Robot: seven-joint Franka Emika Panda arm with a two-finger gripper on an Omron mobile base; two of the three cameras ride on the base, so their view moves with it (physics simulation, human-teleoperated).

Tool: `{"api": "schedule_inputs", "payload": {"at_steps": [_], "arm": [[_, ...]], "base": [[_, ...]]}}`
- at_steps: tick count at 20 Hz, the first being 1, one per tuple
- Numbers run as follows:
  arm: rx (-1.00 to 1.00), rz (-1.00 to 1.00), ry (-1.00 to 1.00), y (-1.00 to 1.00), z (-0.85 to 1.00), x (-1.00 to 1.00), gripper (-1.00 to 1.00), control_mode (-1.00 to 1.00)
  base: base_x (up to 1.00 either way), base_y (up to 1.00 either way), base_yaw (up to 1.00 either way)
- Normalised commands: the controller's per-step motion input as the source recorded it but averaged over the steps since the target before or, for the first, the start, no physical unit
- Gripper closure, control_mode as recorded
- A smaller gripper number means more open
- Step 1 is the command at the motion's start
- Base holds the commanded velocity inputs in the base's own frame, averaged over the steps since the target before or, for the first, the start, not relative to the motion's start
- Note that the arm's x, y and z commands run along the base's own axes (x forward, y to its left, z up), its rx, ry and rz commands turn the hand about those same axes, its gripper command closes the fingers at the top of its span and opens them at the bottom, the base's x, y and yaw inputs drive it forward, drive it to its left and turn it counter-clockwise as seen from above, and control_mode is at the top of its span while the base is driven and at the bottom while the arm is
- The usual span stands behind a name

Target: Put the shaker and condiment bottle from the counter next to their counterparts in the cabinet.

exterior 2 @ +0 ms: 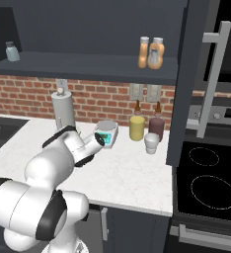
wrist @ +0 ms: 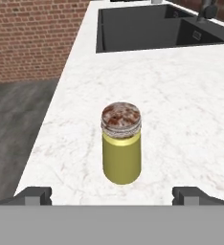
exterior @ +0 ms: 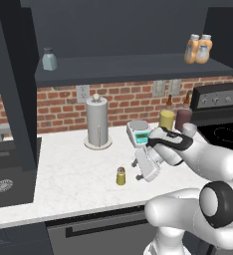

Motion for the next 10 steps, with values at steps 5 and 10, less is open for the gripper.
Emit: {"api": "schedule_inputs", "payload": {"at_steps": [5,10], "arm": [[0.01,0.0,0.0,0.13,0.0,0.0,-1.0,-1.0],[0.01,0.0,0.0,0.13,0.0,0.0,-1.0,-1.0]], "base": [[0.0,0.0,0.0],[0.0,0.0,0.0]]}}
